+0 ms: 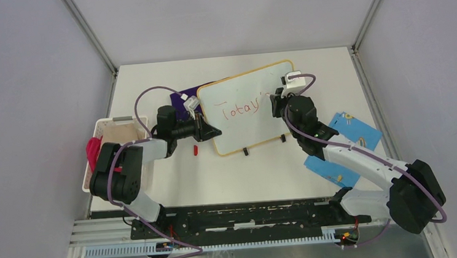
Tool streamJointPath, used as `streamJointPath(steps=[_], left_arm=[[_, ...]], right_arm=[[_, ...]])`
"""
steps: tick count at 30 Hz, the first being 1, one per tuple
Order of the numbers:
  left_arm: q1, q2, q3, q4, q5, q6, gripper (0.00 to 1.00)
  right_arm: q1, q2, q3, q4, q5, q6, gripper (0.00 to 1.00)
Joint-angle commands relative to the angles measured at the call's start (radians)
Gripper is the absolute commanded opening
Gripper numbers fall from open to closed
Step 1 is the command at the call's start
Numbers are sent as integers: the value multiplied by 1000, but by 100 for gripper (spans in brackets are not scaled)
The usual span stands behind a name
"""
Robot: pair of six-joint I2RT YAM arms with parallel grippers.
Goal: Write a sentence on the whiteboard
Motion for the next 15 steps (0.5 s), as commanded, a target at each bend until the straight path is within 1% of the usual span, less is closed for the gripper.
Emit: streamJointPath(steps=[1,6,15], left_arm=[[0,28,3,-92,-150,109,2],[0,29,3,-96,-151,110,2],[0,27,4,-99,-154,111,2]], right_arm=[[-5,8,30,38,-41,9,0],[-4,-2,3,35,-62,19,0],[-4,-23,-28,-3,-34,24,0]])
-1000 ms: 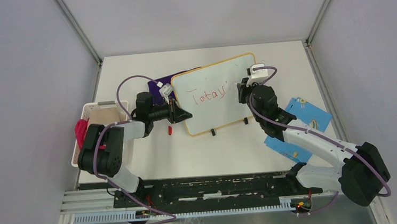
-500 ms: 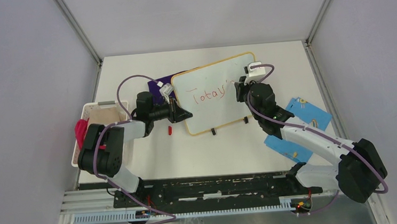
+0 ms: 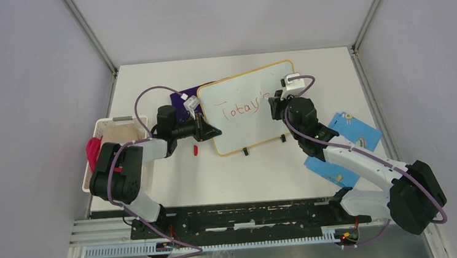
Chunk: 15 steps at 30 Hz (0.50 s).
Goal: Write a sentence on the whiteboard
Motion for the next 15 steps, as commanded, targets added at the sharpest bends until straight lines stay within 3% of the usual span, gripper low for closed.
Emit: streamJointPath(steps=[1,15], left_arm=[[1,28,0,-91,-151,111,2],[-2,23,0,-95,-151,113,2]], right_arm=[[-3,-22,-14,-2,21,6,0],[-4,-37,-17,-35,98,-8,0]])
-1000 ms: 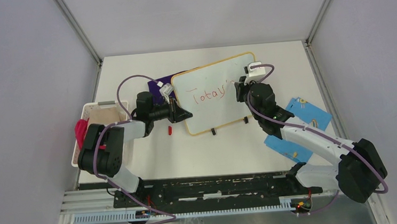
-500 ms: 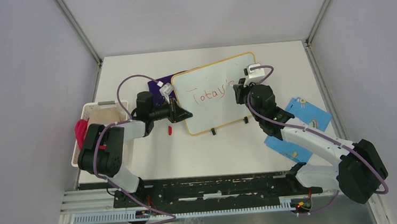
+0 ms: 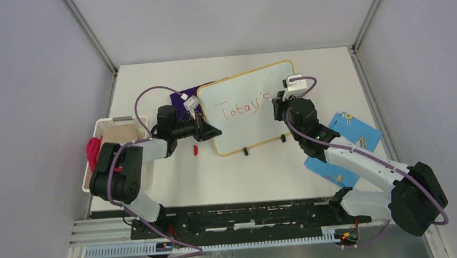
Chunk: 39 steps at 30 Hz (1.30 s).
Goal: Write a sentence on the whiteboard
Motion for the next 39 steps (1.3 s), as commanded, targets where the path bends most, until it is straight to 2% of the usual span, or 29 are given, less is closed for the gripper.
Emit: streamJointPath(steps=[1,22,39], left_arm=[[-1,23,-1,-94,-152,113,2],[-11,15,2,-112,-164,128,2],[-18,15,6,-126,-171,137,2]], right_arm=[[-3,-20,-6,-6,49,-7,0],[-4,-8,4,-67,17,-6,0],[-3,2,28,-32,-93,41,0]])
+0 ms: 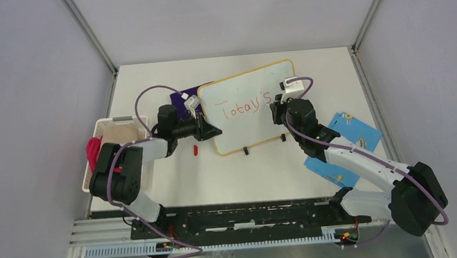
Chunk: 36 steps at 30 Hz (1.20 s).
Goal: Write a sentence on the whiteboard
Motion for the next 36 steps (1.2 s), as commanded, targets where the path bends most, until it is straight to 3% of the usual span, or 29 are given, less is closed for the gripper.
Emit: streamJointPath(steps=[1,7,17,19,23,27,32,36], left_arm=[[-6,20,-4,-106,-150,130,2],[-6,15,-3,-110,-153,131,2],[-7,18,1,-119,-158,136,2],[-6,21,3,-121,-157,138,2],[-6,23,6,-129,-158,141,2],[-6,22,5,-132,-163,145,2],[-6,32,5,-134,-167,145,2],[-6,32,3,-134,-171,147,2]], right_arm=[[-3,-1,24,45,-30,34,0],[-2,-46,-19,125,-42,52,0],[12,-253,-50,25,-63,-29,0],[58,-295,-45,7,-36,-84,0],[285,-323,-26,-22,139,-241,0],[428,-310,-65,11,236,-316,0],[543,-214,-119,84,290,-335,0],[565,-149,-167,192,285,-307,0]])
